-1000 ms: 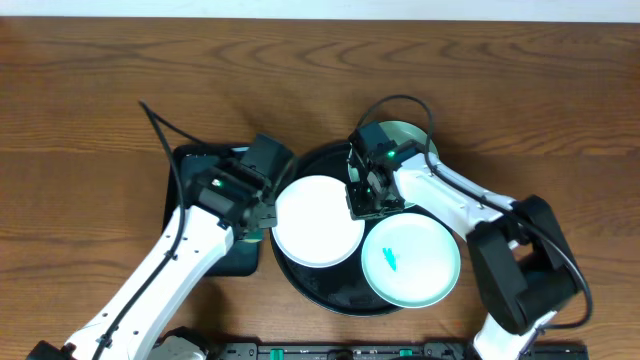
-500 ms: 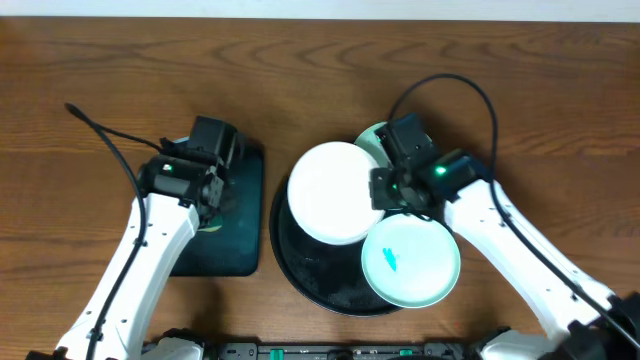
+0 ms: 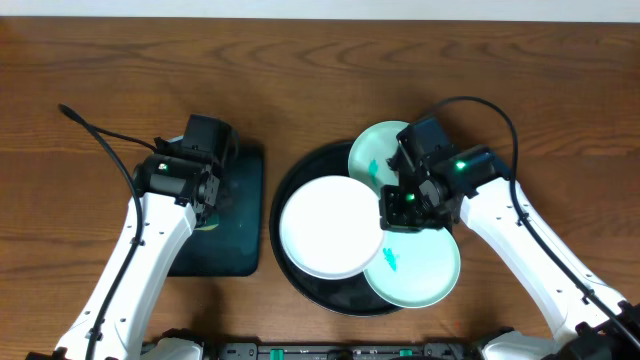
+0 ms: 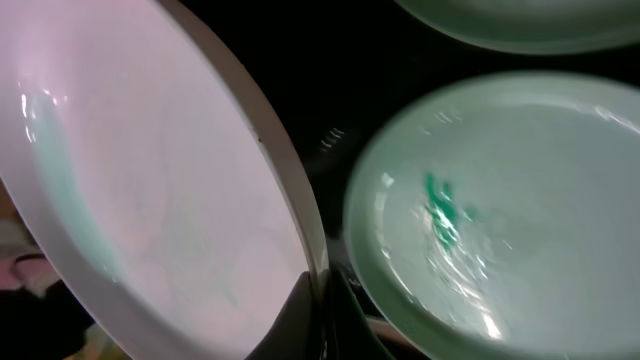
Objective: Clean dirty plates on tray and stack at the side
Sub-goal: 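Lift the white plate with the right gripper off the round tray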
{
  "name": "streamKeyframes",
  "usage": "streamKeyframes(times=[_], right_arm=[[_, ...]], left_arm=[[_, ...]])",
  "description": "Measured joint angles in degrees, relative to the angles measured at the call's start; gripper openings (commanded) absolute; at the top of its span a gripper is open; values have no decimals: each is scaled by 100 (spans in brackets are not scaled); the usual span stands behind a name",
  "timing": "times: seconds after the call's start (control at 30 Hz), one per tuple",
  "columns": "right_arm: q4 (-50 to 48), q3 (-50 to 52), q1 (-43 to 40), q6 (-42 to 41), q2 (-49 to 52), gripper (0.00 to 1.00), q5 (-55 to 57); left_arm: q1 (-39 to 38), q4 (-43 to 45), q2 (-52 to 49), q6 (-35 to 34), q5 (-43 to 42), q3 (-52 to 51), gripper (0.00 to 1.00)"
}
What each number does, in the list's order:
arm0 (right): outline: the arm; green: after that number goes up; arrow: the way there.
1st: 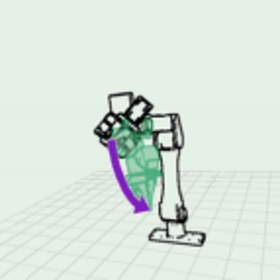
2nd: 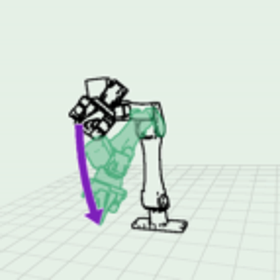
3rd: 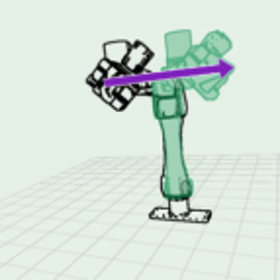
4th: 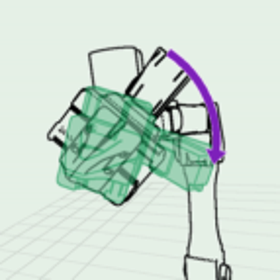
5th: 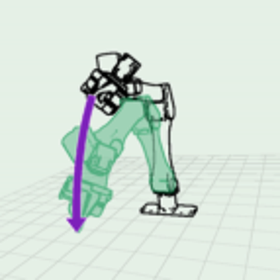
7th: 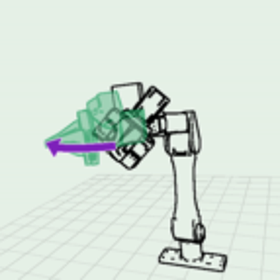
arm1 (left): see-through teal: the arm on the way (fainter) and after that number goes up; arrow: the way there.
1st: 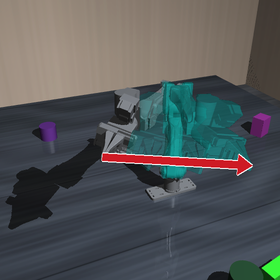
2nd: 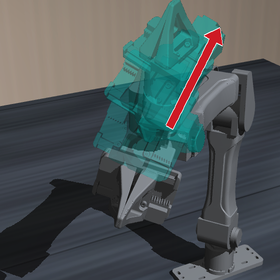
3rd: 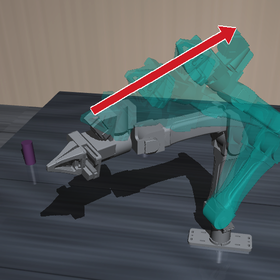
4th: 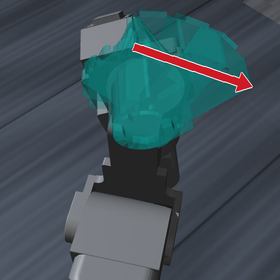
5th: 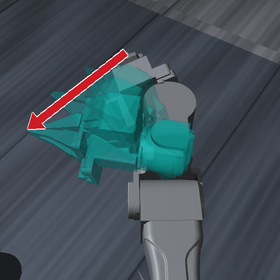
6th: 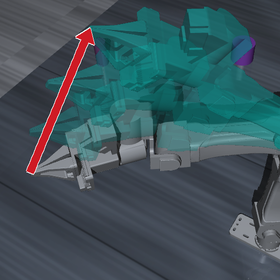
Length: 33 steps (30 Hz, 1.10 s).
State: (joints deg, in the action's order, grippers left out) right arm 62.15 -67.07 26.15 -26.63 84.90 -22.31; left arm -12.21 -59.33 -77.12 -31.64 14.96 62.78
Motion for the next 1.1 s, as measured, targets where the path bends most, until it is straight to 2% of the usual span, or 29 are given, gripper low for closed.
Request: streamKeyframes(times=[0.27, 0.5, 0.63, 0.83, 1.1], right_arm=[[-2033, 619, -55, 407, 0, 1, -481], [-3012, 717, -195, 621, 0, 1, -516], [-3023, 710, -221, 944, 0, 1, -466], [-2472, 374, -221, 1565, 0, 1, 136], [-1364, -525, -76, 2076, 0, 1, 1604]], left_arm=[[2, 2, -2, 17, 2, 0, 8], [2, 0, -2, 17, 0, 0, 7], [2, 2, -2, 17, 0, 0, 7], [2, 2, -2, 17, 0, 0, 7], [2, 28, -2, 17, 0, 0, 7]])
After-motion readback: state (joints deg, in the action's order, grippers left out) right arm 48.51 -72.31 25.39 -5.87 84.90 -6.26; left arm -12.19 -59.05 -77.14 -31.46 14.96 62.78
